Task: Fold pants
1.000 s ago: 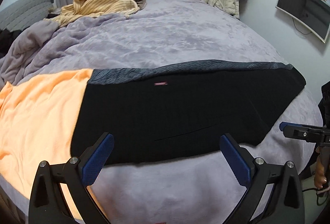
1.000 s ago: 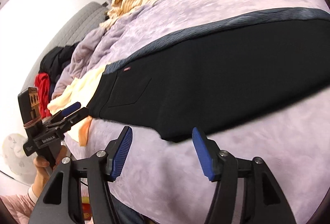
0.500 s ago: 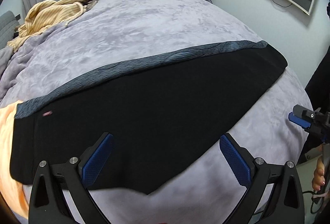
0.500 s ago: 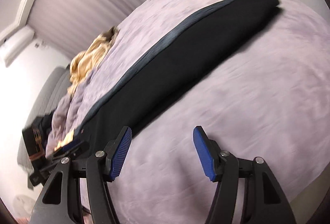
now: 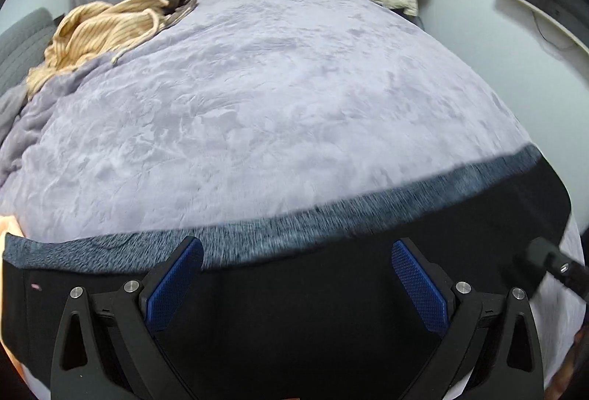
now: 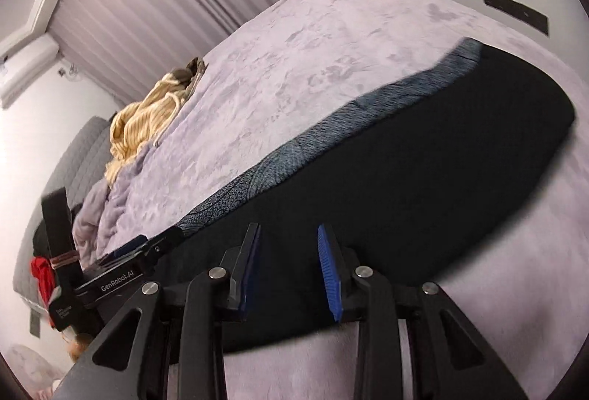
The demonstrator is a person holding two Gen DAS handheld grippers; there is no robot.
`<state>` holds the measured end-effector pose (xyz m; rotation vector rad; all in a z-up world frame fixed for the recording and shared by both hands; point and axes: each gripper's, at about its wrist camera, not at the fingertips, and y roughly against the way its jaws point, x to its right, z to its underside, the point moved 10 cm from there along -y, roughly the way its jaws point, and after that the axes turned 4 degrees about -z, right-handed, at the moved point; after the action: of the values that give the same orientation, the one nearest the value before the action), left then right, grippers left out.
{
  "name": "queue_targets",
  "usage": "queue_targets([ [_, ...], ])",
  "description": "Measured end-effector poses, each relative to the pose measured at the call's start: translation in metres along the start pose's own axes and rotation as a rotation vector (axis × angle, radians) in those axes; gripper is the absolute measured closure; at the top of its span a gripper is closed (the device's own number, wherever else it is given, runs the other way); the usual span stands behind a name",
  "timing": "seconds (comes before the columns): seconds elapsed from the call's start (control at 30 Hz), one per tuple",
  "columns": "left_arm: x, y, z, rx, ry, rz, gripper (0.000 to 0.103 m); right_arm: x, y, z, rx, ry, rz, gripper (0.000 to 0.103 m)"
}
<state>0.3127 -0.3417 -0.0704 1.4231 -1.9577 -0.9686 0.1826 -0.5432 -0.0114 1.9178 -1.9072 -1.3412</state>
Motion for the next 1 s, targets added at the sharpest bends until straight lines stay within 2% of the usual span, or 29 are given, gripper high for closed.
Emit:
queue_targets([
  [0.07,-0.005,-0.021,-0.004,0.002,0.003,-0.048,0.0,-0.007,-0.025,-0.009,-0.022,0.081,0.052,0.068],
  [0.1,-0.009,-0.036,0.0,-0.026,0.003,-0.075,0.0,-0.006,-0.04,-0.014,-0.037,0.114,0.081,0.068],
  [0.13,-0.011,-0.05,0.008,-0.059,0.006,-0.07,0.0,-0.002,-0.051,-0.017,-0.052,0.12,0.106,0.069],
  [0.2,-0.014,-0.063,0.013,-0.048,0.036,-0.021,0.0,0.014,-0.063,-0.026,-0.05,0.084,0.104,0.076],
  [0.27,-0.016,-0.063,0.014,-0.036,0.053,0.006,0.0,0.034,-0.064,-0.037,-0.027,0.011,0.109,0.097],
  [0.33,-0.014,-0.061,0.015,-0.021,0.052,0.01,0.0,0.057,-0.059,-0.049,0.026,-0.078,0.112,0.099],
  [0.37,-0.014,-0.06,0.016,-0.015,0.049,0.008,0.0,0.071,-0.05,-0.055,0.067,-0.125,0.145,0.099],
  [0.43,-0.013,-0.059,0.016,-0.014,0.044,0.003,0.0,0.085,-0.031,-0.057,0.116,-0.209,0.158,0.093],
  [0.5,-0.012,-0.058,0.017,-0.013,0.04,-0.004,0.0,0.082,-0.015,-0.054,0.122,-0.243,0.098,0.085],
  [0.53,-0.013,-0.06,0.016,-0.013,0.037,-0.009,0.0,0.079,-0.008,-0.051,0.124,-0.234,0.074,0.073],
  [0.57,-0.012,-0.06,0.016,-0.013,0.034,-0.015,0.0,0.073,0.003,-0.045,0.123,-0.211,0.064,0.054],
  [0.63,-0.012,-0.061,0.014,-0.014,0.032,-0.02,0.0,0.068,0.022,-0.032,0.128,-0.172,0.07,0.034],
  [0.87,-0.013,-0.061,0.013,-0.018,0.026,-0.033,0.0,0.077,0.06,0.022,0.14,-0.237,0.009,0.034],
  [1.0,-0.012,-0.06,0.013,-0.013,0.01,-0.059,0.0,0.091,0.065,0.034,0.139,-0.272,0.006,0.034],
])
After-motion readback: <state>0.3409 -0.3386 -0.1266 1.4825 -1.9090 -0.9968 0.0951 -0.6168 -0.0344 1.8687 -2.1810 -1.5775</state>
